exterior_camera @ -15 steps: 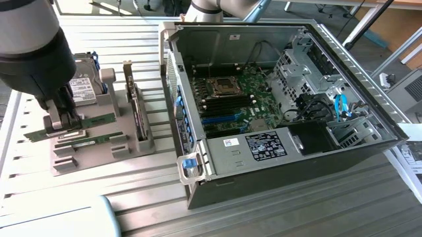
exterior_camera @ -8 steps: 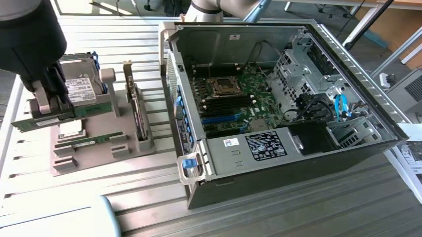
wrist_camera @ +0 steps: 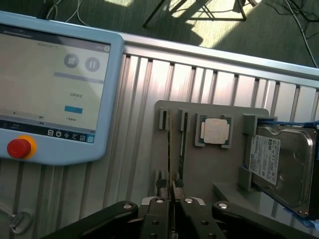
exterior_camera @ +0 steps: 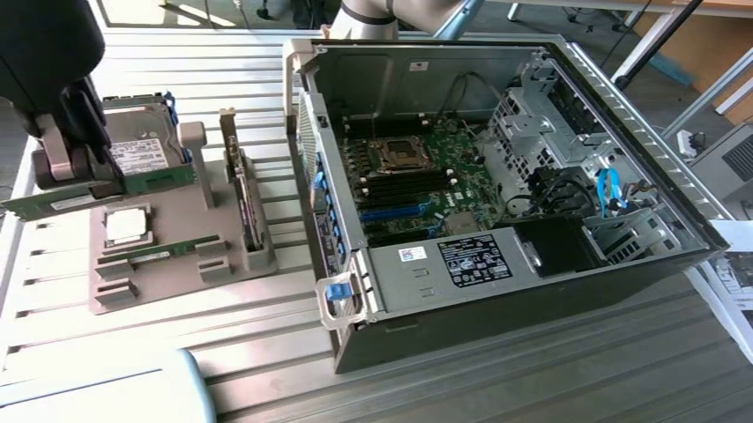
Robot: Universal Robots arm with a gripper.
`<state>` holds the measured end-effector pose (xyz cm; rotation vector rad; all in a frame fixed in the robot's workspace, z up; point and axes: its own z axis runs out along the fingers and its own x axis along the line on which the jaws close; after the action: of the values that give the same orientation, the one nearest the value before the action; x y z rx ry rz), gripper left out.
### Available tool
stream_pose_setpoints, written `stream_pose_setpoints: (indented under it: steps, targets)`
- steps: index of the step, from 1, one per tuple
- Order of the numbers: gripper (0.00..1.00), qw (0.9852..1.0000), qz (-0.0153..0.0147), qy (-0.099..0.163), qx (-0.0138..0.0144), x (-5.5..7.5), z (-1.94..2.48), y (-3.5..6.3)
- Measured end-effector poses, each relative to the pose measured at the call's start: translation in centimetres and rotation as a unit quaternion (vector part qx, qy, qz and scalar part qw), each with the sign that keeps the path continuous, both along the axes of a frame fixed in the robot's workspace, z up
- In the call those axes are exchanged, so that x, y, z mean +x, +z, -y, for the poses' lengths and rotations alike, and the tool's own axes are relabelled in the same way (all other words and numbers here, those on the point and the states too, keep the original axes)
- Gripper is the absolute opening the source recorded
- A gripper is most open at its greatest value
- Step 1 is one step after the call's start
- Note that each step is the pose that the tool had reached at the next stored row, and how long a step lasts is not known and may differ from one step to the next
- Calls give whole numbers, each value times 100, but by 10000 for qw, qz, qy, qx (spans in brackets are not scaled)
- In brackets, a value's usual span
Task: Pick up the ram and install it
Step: 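Pick up the ram and move it above insertion slot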
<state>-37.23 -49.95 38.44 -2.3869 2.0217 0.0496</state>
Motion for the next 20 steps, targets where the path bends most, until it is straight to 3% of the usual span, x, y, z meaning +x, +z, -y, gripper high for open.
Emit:
stream_pose_setpoints:
  steps: [7,10,20]
  targets:
    - [14,10000,-1,0,-1,0,0,178]
    - [14,10000,-1,1,0,10,0,185]
    - [14,10000,-48,0,-1,421,0,181]
